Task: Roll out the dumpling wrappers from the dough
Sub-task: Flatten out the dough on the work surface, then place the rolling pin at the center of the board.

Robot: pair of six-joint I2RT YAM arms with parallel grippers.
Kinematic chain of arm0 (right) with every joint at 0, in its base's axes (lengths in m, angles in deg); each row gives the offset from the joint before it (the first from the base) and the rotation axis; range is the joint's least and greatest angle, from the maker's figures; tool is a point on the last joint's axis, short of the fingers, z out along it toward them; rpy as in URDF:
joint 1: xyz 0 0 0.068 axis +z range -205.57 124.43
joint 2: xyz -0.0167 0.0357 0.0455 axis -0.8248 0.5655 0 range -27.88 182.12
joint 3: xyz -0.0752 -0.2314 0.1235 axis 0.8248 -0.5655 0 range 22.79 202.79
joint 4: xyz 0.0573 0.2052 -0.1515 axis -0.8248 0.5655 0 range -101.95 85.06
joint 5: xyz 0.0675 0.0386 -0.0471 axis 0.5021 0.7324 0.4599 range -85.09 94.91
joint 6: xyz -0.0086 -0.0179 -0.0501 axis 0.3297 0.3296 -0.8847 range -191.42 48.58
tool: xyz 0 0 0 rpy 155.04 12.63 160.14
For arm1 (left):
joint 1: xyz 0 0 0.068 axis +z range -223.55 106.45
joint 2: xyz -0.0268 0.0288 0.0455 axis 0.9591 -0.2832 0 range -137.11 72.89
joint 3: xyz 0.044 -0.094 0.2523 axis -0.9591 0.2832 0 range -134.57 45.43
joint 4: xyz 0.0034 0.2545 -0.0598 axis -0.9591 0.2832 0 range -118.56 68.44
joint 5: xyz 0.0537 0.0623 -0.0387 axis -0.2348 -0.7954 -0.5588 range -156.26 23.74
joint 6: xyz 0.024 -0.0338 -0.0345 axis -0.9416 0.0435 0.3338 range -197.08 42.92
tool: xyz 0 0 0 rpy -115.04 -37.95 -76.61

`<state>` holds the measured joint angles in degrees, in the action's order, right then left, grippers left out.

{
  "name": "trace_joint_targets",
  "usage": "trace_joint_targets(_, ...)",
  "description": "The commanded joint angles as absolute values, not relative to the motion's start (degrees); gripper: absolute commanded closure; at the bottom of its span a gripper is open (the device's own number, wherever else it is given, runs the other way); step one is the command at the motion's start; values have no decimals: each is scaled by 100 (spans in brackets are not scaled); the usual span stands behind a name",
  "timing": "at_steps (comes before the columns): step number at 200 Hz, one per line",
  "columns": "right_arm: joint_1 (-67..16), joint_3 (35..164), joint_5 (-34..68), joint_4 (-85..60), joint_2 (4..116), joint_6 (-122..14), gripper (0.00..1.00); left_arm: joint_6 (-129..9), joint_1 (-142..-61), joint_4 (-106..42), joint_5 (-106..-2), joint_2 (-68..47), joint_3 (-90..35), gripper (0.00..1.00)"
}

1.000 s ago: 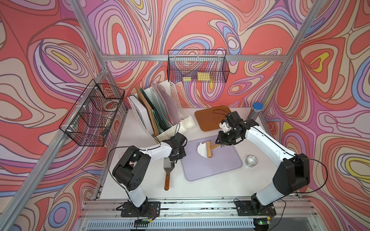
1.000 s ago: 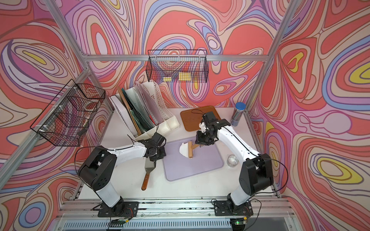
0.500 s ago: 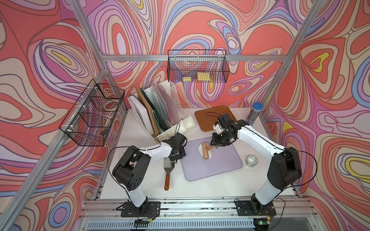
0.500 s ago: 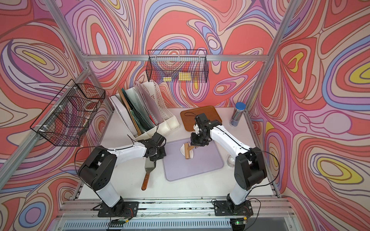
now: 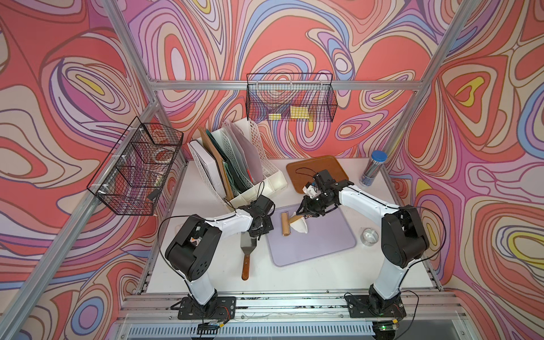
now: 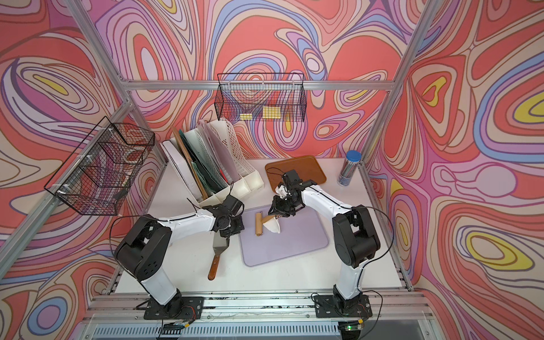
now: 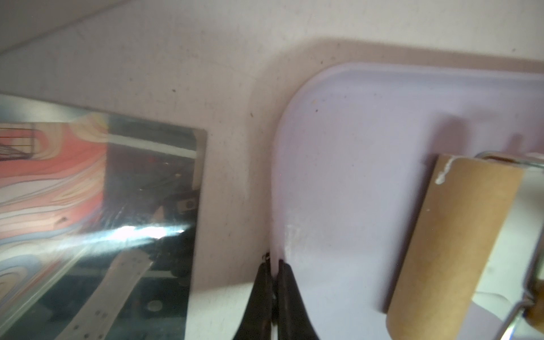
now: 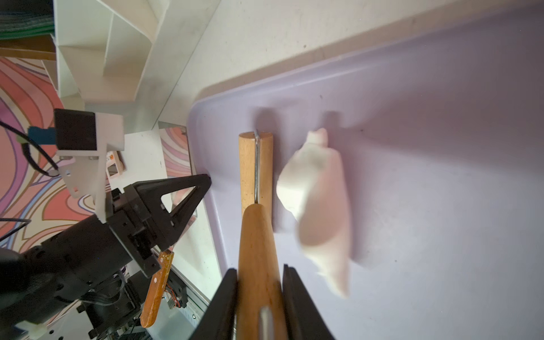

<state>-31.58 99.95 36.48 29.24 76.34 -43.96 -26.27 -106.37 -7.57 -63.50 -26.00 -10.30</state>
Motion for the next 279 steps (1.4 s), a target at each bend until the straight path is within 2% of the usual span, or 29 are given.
trace_joint_targets(1, -3140, 9909, 3871, 2655, 7657, -4355, 100, -2740, -10686, -709, -6269, -2616, -994, 100)
trace_joint_targets(31, -3107, 10059, 4310, 2603, 7232, -4483, 100, -2733, -10686, -703, -6298, -2631, -1006, 100)
trace_joint_targets(78, -3427, 10091, 4169, 2661, 6083, -4578, 100, -2750, -10686, -703, -6362, -2642, -1027, 100)
trace_joint_targets(97, -3810, 9957, 4004, 2715, 5525, -4581, 100, -2793, -10686, -724, -6320, -2638, -1081, 100)
trace_joint_targets(118, -4617, 9631, 3807, 2715, 4888, -4451, 100, -2821, -10686, -770, -6327, -2575, -1087, 100)
trace_joint_targets(135, -5278, 9294, 3793, 2661, 4446, -4373, 100, -2847, -10686, -764, -6356, -2515, -1082, 90)
trace_joint_targets(146, -5556, 9140, 3850, 2655, 4308, -4355, 100, -2863, -10686, -774, -6360, -2480, -1091, 89)
trace_joint_targets(161, -5636, 9024, 4081, 2686, 4340, -4373, 100, -2881, -10686, -728, -6338, -2439, -1133, 89)
trace_joint_targets(186, -5627, 8811, 4481, 2798, 4651, -4445, 100, -2945, -10686, -659, -6376, -2189, -1135, 80)
trace_joint_targets(203, -5638, 8612, 4213, 2699, 4661, -4412, 100, -3054, -10686, -548, -6440, -1927, -1104, 70)
trace_joint_targets(216, -5749, 8530, 3871, 2662, 4651, -4327, 100, -3130, -10686, -568, -6478, -1656, -981, 58)
trace_joint_targets(229, -6032, 8360, 3692, 2445, 4637, -4214, 100, -3210, -10686, -640, -6525, -1343, -836, 44)
trace_joint_targets(237, -6247, 8211, 3632, 2230, 4607, -4078, 100, -3261, -10686, -604, -6618, -1138, -762, 28)
trace_joint_targets(249, -6644, 7938, 3677, 1823, 4531, -3826, 100, -3400, -10683, -585, -6759, -799, -647, 15)
trace_joint_targets(266, -7199, 7411, 3847, 926, 4355, -3211, 100, -3588, -10677, -617, -7039, -216, -431, 1)
trace_joint_targets(279, -7501, 6999, 3866, 111, 4275, -2722, 100, -3777, -10677, -667, -7210, 218, -275, 0)
